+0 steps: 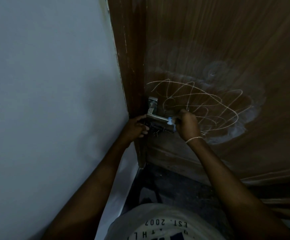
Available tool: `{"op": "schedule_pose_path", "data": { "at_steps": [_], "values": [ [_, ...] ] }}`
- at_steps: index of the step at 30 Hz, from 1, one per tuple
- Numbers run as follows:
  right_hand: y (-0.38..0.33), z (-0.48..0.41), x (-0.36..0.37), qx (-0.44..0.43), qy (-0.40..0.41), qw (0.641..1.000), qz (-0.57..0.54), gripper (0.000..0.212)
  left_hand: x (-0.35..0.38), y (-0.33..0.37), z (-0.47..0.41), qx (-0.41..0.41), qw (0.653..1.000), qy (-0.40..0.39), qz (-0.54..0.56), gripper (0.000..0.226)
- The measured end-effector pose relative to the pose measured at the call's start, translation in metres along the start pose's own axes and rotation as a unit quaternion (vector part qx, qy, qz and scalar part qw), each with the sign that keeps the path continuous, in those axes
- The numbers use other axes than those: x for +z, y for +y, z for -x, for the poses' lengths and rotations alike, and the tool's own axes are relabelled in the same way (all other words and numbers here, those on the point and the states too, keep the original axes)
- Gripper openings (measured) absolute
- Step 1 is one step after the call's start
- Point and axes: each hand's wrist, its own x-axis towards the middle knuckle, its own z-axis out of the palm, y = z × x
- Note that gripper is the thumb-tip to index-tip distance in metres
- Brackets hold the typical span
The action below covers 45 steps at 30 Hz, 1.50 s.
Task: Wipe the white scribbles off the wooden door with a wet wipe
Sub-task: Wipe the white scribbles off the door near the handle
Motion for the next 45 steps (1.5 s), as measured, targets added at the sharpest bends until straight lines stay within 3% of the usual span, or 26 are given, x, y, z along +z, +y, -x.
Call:
{"op": "schedule_pose_path", "data": {
  "at_steps": [6, 10, 13, 18, 22, 28, 32, 37, 45],
  "values": [
    [-0.018, -0.005, 0.011, -0.053, -0.034, 0.997, 0.042, 0.017, 0.002, 0.001, -0.001, -0.009, 1.0, 0.005, 0.009, 0.065],
    [-0.023, -0.007, 0.013, -0.053, -0.002, 0.996, 0.069, 0.014, 0.002, 0.001, 0.002, -0.008, 1.0, -0.005, 0.005, 0.066],
    [-0.041, -0.016, 0.024, -0.038, -0.033, 0.997, 0.055, 0.02, 0.003, 0.0, 0.003, -0.014, 1.0, 0.002, 0.01, 0.066],
    [-0.043, -0.013, 0.024, -0.103, -0.055, 0.99, 0.073, 0.023, 0.003, 0.002, 0.004, -0.016, 1.0, -0.002, 0.005, 0.067],
    [-0.045, -0.023, 0.027, -0.08, -0.06, 0.994, 0.043, 0.018, 0.002, 0.003, 0.004, -0.012, 1.0, 0.0, 0.001, 0.065],
    [-0.062, -0.023, 0.041, -0.096, -0.077, 0.99, 0.067, 0.032, 0.001, 0.005, 0.006, -0.009, 1.0, -0.008, 0.002, 0.062],
    [-0.054, -0.033, 0.037, -0.076, -0.071, 0.993, 0.061, 0.024, 0.0, 0.006, 0.007, -0.006, 1.0, -0.006, 0.0, 0.059],
    [-0.077, -0.03, 0.056, -0.09, -0.096, 0.989, 0.068, 0.03, 0.001, 0.007, 0.005, -0.007, 1.0, -0.007, -0.02, 0.045],
    [-0.072, -0.037, 0.057, -0.055, -0.046, 0.997, 0.037, 0.025, -0.001, 0.007, 0.007, -0.005, 1.0, -0.013, -0.017, 0.059]
  ]
}}
